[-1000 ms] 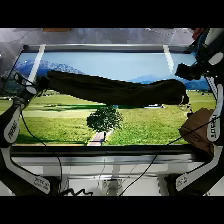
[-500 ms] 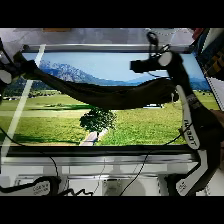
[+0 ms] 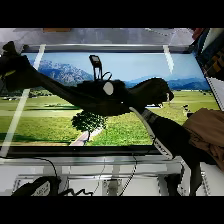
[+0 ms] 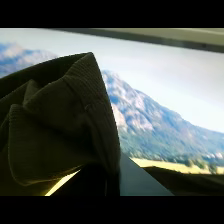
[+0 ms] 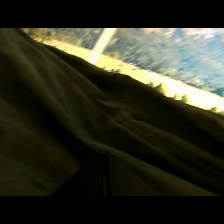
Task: Fold the clothes and pants, and hang the long-sleeved shirts on hangers.
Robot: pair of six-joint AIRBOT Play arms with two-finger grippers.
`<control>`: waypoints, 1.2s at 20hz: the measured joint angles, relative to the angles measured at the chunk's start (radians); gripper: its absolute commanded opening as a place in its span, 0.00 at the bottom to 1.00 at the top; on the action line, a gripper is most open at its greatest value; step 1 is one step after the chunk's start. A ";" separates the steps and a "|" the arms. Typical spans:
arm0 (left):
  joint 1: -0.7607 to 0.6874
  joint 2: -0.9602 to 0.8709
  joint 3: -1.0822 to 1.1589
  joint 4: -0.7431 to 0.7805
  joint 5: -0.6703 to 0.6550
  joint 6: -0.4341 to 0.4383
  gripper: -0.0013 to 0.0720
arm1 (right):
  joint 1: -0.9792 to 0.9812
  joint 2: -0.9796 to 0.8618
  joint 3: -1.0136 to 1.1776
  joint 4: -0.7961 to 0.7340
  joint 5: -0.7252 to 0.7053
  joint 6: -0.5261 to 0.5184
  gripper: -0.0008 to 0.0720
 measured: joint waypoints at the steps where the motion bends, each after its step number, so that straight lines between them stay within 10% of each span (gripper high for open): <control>1: 0.000 0.005 -0.001 -0.011 -0.027 0.001 0.05 | 0.020 -0.015 0.005 0.026 -0.016 0.005 0.04; 12: -0.012 0.014 -0.002 -0.045 -0.109 0.004 0.05 | 0.195 -0.103 0.022 0.162 -0.060 0.006 0.04; 24: -0.219 -0.115 -0.102 -0.007 -0.201 0.011 0.05 | -0.212 0.041 0.023 -0.069 0.462 -0.016 0.04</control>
